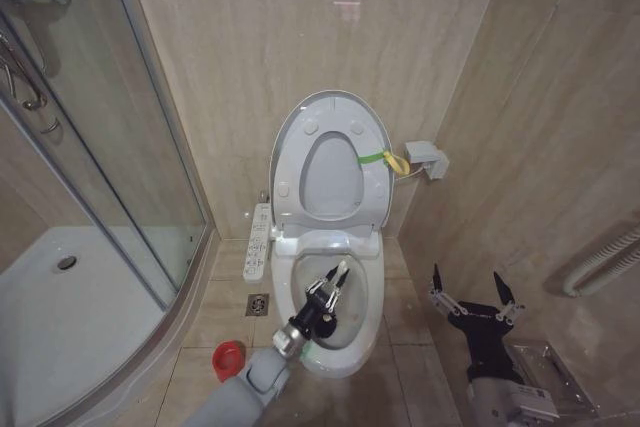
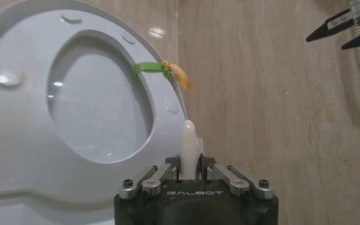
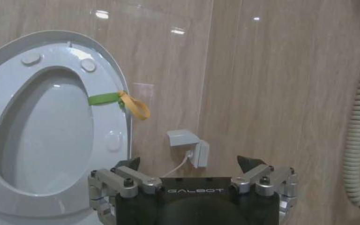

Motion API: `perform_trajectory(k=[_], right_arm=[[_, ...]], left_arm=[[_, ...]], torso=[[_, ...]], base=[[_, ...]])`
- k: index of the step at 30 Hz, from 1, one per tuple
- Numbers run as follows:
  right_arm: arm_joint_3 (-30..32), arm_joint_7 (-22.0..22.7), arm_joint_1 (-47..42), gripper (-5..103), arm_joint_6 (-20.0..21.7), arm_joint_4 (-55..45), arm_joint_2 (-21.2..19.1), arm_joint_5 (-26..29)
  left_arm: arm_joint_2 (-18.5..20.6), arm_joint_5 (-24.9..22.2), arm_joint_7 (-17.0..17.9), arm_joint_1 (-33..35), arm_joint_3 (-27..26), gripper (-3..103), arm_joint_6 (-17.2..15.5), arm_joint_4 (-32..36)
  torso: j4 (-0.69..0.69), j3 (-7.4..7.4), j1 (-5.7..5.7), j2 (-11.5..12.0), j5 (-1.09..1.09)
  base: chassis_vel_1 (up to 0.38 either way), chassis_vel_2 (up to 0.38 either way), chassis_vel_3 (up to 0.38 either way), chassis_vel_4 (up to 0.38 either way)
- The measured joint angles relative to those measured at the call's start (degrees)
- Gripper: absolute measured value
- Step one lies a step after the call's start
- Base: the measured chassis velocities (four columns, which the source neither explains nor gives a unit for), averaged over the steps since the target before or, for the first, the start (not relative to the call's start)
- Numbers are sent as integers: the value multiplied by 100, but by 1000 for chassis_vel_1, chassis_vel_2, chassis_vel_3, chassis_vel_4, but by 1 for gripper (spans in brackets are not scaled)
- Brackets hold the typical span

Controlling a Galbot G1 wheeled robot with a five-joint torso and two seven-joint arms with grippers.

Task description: Open the toilet lid, clean the toilet bowl with a toilet brush, close the toilet lid, and flush.

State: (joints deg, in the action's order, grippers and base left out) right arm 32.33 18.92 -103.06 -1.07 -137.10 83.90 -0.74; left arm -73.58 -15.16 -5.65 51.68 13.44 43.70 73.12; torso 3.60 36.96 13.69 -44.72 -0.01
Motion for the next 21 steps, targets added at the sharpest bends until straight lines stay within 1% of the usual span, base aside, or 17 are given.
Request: perform_trajectory(k=[4, 10, 19, 21], right_arm=[[0, 0, 0, 100, 0, 0, 0, 0], [0, 0, 0, 100, 0, 0, 0, 0], [0, 0, 0, 100, 0, 0, 0, 0], [0, 0, 0, 100, 0, 0, 0, 0]], left_arm=[[23, 135, 21, 345, -217, 21, 8, 212], [42, 265, 33, 711, -364, 21, 12, 395], [44, 362, 33, 837, -402, 21, 33, 342], [27, 362, 33, 761, -409, 21, 51, 177]], torso=[[1, 0, 0, 0, 1], [1, 0, 0, 0, 1], [1, 1, 0, 0, 1], [0, 1, 0, 0, 1]], base=[[0, 0, 0, 0], [0, 0, 0, 0], [0, 0, 0, 0], [0, 0, 0, 0]])
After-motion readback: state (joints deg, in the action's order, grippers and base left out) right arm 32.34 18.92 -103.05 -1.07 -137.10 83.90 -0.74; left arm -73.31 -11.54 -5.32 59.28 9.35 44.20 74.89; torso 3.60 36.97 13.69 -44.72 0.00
